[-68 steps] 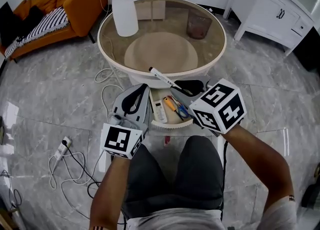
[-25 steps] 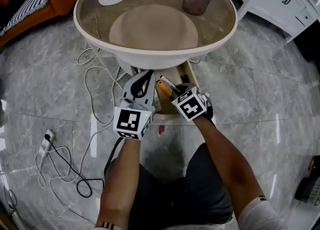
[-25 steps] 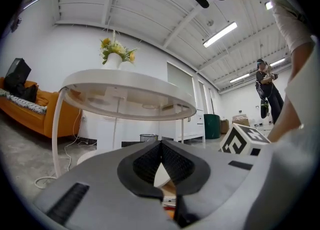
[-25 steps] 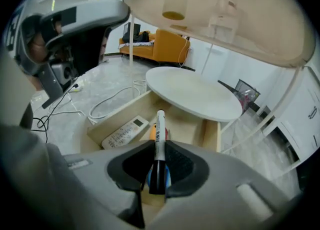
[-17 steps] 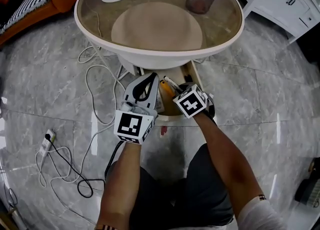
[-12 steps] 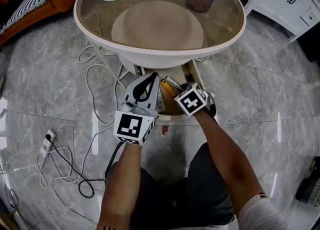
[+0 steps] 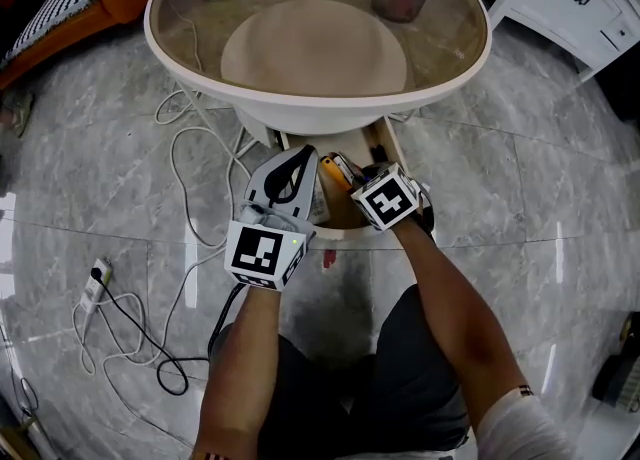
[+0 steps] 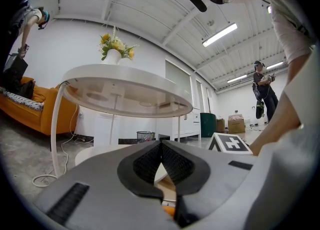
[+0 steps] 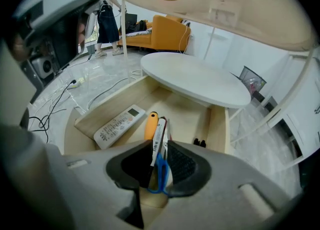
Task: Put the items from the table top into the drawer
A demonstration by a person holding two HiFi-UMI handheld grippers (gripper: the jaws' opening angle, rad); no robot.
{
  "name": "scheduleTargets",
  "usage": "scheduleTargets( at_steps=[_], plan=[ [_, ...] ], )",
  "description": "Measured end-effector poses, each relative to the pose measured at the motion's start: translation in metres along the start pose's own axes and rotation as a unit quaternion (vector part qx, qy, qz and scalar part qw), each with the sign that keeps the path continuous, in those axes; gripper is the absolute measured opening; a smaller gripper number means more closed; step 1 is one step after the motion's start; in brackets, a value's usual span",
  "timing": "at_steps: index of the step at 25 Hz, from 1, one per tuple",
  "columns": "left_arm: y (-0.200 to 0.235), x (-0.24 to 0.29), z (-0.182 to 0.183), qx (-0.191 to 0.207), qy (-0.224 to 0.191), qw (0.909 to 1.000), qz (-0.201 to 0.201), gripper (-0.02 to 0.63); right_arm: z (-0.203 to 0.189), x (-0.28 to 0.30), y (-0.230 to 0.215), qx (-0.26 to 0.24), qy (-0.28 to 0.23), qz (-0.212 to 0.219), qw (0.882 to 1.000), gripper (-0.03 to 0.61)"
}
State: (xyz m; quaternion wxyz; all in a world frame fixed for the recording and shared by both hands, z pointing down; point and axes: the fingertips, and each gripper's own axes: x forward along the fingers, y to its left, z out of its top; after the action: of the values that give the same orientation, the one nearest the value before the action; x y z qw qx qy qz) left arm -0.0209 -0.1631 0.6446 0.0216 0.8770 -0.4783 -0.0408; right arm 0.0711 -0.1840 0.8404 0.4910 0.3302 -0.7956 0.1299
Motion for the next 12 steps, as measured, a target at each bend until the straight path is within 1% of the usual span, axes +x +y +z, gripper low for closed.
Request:
scheduleTargets(
  at_steps=[4,7,9,12],
  plan=[
    [0.000,0.000,-0.003,0.000,0.006,1.0000,-0.001,0.000,0.007,-0.016,-0.003,0.004,-0.042,-0.002,0.999,0.089],
    [-0.004,0.003,-0.005,0.003,0.010,0.9999,-0.008,0.000,0.022,-0.035,-0.008,0.002,-0.098,-0.012,0.995,0.082],
    [-0.008,0.006,-0.006,0.006,0.012,0.9998,-0.015,0.000,0.037,-0.052,-0.013,0.006,-0.148,-0.021,0.989,0.073],
    [-0.014,0.010,-0.010,0.009,0.020,0.9995,-0.024,0.000,0.059,-0.082,-0.018,0.014,-0.227,-0.028,0.973,0.047]
  ],
)
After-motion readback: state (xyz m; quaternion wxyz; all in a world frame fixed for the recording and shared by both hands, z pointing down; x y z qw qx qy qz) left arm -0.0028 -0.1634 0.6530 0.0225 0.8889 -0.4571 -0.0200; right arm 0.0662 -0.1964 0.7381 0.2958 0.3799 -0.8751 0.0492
